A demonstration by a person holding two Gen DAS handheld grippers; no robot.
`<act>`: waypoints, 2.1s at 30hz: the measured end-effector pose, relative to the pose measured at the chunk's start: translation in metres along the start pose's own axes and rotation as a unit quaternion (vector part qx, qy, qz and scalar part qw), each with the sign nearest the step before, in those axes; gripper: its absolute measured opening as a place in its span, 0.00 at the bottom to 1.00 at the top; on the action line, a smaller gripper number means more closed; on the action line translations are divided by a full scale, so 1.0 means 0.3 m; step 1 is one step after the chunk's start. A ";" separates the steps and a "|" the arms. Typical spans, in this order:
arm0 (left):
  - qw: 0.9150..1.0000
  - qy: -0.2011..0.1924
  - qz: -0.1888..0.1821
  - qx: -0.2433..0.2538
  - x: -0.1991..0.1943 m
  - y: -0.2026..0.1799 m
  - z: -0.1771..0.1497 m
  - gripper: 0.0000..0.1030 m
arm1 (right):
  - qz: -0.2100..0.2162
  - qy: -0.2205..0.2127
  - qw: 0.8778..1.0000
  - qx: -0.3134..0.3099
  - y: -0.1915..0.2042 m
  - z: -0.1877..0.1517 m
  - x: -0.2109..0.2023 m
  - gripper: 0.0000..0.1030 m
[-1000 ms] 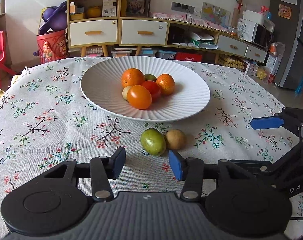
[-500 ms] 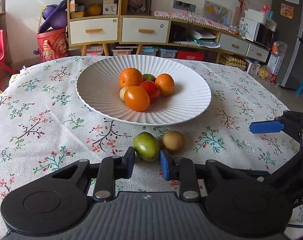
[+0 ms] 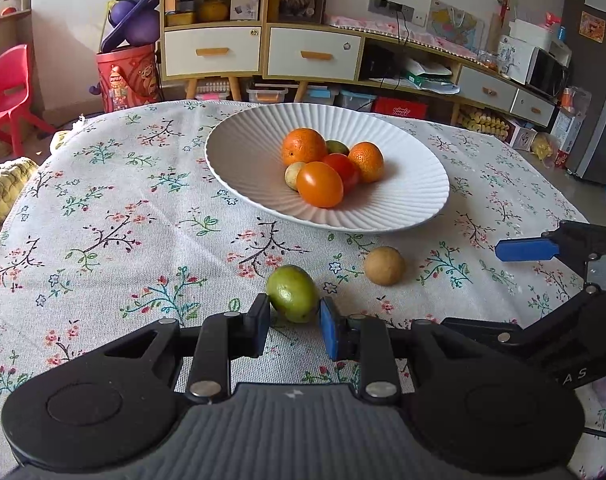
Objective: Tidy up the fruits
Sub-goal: 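Grasp the brown kiwi with the right tool while the left tool holds the lime, then carry the lime and kiwi over the white bowl and lower them in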
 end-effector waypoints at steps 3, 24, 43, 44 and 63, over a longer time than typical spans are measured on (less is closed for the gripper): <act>1.000 0.001 0.002 -0.003 -0.006 0.017 -0.004 0.10 | 0.002 0.005 1.000 -0.001 0.013 0.006 0.022 0.99; 1.000 0.006 0.001 -0.021 -0.027 0.075 -0.014 0.10 | 0.017 0.011 1.000 0.005 0.073 0.067 0.090 0.71; 1.000 0.007 0.001 -0.020 -0.025 0.073 -0.017 0.10 | 0.029 0.004 1.000 0.008 0.084 0.093 0.102 0.31; 1.000 0.007 0.001 -0.020 -0.025 0.073 -0.017 0.10 | 0.030 0.003 0.999 0.009 0.083 0.094 0.102 0.29; 1.000 -0.006 -0.021 -0.017 -0.067 0.058 0.000 0.10 | 0.056 -0.012 0.998 0.032 0.077 0.108 0.021 0.24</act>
Point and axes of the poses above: each gripper's, at about its wrist camera, not at the fingertips, and x roughly the way its jaws point, y to its left, z to its top, the point moved 5 cm from there along x, roughly the way its jaws point, and after that the axes turned 14 degrees about z, right-handed, at the moved point
